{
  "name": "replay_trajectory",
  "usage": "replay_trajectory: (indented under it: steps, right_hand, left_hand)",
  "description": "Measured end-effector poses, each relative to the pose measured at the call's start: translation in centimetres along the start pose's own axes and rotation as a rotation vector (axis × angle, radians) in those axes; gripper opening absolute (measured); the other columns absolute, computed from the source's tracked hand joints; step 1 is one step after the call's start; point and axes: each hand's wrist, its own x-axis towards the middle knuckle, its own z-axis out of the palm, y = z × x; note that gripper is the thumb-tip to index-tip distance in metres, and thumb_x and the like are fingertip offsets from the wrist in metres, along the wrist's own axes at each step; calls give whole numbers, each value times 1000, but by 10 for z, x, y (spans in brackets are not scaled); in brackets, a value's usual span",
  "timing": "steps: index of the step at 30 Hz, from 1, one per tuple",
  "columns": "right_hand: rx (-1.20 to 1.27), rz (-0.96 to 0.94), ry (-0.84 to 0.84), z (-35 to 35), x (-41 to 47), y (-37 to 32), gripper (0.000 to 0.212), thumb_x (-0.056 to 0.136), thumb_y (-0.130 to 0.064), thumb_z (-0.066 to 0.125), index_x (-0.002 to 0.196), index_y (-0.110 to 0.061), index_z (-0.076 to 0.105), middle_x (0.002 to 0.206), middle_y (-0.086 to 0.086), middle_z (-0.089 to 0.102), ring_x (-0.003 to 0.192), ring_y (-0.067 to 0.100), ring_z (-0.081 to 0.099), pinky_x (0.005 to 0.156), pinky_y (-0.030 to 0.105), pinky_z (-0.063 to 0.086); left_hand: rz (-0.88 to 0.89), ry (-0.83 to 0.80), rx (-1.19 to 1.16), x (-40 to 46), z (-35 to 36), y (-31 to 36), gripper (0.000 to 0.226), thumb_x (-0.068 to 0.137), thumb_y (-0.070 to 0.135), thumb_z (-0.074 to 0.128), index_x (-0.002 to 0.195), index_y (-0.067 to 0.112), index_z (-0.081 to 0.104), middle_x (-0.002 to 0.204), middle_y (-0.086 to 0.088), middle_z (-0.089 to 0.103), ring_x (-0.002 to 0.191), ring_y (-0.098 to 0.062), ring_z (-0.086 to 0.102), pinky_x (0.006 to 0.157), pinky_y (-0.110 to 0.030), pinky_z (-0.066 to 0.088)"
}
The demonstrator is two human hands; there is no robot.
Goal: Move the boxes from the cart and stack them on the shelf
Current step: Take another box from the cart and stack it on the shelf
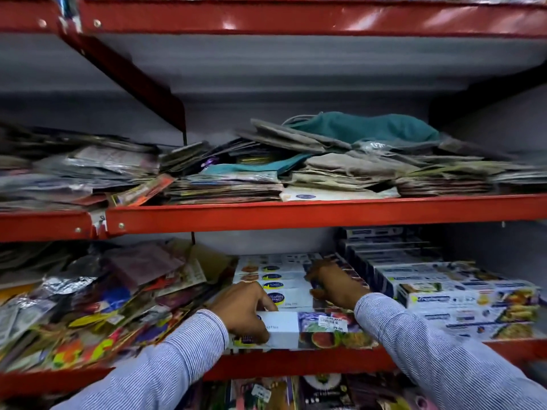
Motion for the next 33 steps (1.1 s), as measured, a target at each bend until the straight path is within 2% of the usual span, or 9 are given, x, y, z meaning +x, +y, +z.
replay_trajectory:
  steps: [4, 6, 8, 12, 16, 19, 21, 26, 33]
  right_hand:
    - [29, 5, -6, -24, -6, 2, 6, 74, -8, 66, 79, -9, 70, 84, 10, 75, 77, 25, 71, 71, 34, 59]
    - [52, -2, 51, -38, -14, -2, 18, 84, -11, 61, 93, -13, 76, 88, 3, 77, 64, 7, 68, 68, 14, 53]
    - [72, 15, 125, -50, -24, -4, 25, 91, -11, 56, 108, -12, 73, 92, 6, 75, 56, 0, 59, 59, 12, 40]
    - [101, -24, 156, -51, -48, -6, 25, 95, -29, 54, 111, -19, 70, 107, 7, 75, 91, 23, 70, 72, 28, 51]
    - [-34, -38, 115, -29, -68, -10, 43, 87, -63, 43, 108, -28, 60, 102, 5, 74, 89, 25, 68, 71, 38, 56]
    - [-62, -104, 162, -12, -72, -9, 28, 91, -49, 50, 111, -30, 49, 101, 7, 70, 89, 30, 65, 61, 30, 37]
    - [-64, -111, 173, -8, -72, -8, 24, 93, -44, 49, 109, -26, 48, 103, 9, 69, 89, 31, 64, 61, 31, 36]
    - [-134, -137, 132, -8, -77, -4, 30, 97, -27, 41, 124, -17, 50, 126, 12, 63, 112, 35, 58, 84, 45, 52]
    - [-175, -141, 151, -1, -78, 6, 46, 100, -17, 43, 145, -22, 38, 151, 3, 45, 133, 27, 46, 102, 39, 44]
  left_hand:
    - [-4, 26, -49, 18, 3, -5, 47, 57, 26, 88, 102, 29, 76, 111, 8, 74, 97, -11, 68, 80, -39, 60]
    - [-6, 48, -78, 29, 5, -5, 51, 59, 26, 89, 108, 28, 74, 118, 9, 72, 103, -10, 66, 86, -38, 59]
    - [-6, 84, -63, 39, 10, -4, 57, 61, 34, 89, 115, 29, 70, 123, 10, 68, 109, -11, 64, 90, -39, 57]
    - [42, 167, -26, 50, 31, -1, 57, 73, 39, 80, 126, 29, 61, 132, 7, 62, 122, -17, 55, 98, -40, 51]
    - [119, 314, 232, 51, 53, -1, 56, 84, 41, 67, 136, 27, 50, 136, -1, 52, 128, -28, 40, 104, -46, 37]
    - [204, 411, 352, 52, 64, -4, 51, 83, 44, 65, 129, 26, 55, 123, -2, 53, 118, -32, 42, 91, -51, 37]
    - [232, 455, 355, 52, 70, -8, 48, 84, 45, 62, 127, 25, 57, 123, -3, 54, 117, -32, 44, 90, -53, 41]
    - [182, 416, 229, 56, 80, -16, 61, 89, 57, 24, 133, 26, 55, 138, 0, 53, 128, -28, 44, 100, -51, 40]
    - [149, 418, 190, 55, 85, -14, 63, 90, 59, 18, 141, 33, 44, 147, 7, 48, 137, -18, 39, 111, -49, 31]
